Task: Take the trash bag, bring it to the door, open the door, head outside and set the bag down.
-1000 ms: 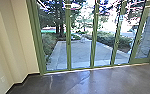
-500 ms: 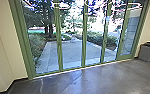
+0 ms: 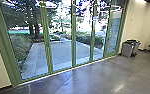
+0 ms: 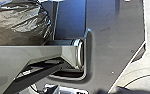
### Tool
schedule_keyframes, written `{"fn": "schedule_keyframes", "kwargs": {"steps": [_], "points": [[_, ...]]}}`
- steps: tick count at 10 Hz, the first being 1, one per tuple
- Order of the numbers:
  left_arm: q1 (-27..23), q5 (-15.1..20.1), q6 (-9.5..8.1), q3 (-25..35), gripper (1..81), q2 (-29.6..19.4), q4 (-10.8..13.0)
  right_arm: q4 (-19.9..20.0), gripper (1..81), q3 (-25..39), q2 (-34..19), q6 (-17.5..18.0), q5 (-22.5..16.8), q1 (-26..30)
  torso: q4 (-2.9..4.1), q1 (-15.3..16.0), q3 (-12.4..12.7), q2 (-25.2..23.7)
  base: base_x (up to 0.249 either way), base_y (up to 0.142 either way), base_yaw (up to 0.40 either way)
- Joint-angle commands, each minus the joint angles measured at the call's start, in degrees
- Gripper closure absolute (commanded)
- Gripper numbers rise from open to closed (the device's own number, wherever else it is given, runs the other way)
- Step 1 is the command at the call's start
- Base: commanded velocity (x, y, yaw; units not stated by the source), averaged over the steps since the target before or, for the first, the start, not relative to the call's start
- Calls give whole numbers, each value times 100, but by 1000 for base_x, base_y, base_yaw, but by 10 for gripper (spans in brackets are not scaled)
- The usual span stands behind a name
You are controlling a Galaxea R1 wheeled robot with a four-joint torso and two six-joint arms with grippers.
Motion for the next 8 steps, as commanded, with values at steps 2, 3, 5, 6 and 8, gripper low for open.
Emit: {"fn": "schedule_keyframes", "kwargs": {"steps": [2,3,5,6,8], "points": [[-333,344,25,6,811,-3,35,-38,10,35,75,-16,-309,296,0,0,0,0,0,0,-321],[-325,344,25,6,811,6,35,-38,10,35,75,-16,-309,305,0,0,0,0,0,0,-323],[-333,344,25,6,811,6,35,-38,10,35,75,-16,-309,296,0,0,0,0,0,0,-311],[-325,344,25,6,811,6,35,-38,10,35,75,-16,-309,296,0,0,0,0,0,0,-272],[-325,344,25,6,811,6,35,-38,10,35,75,-16,-309,296,0,0,0,0,0,0,-268]]}}
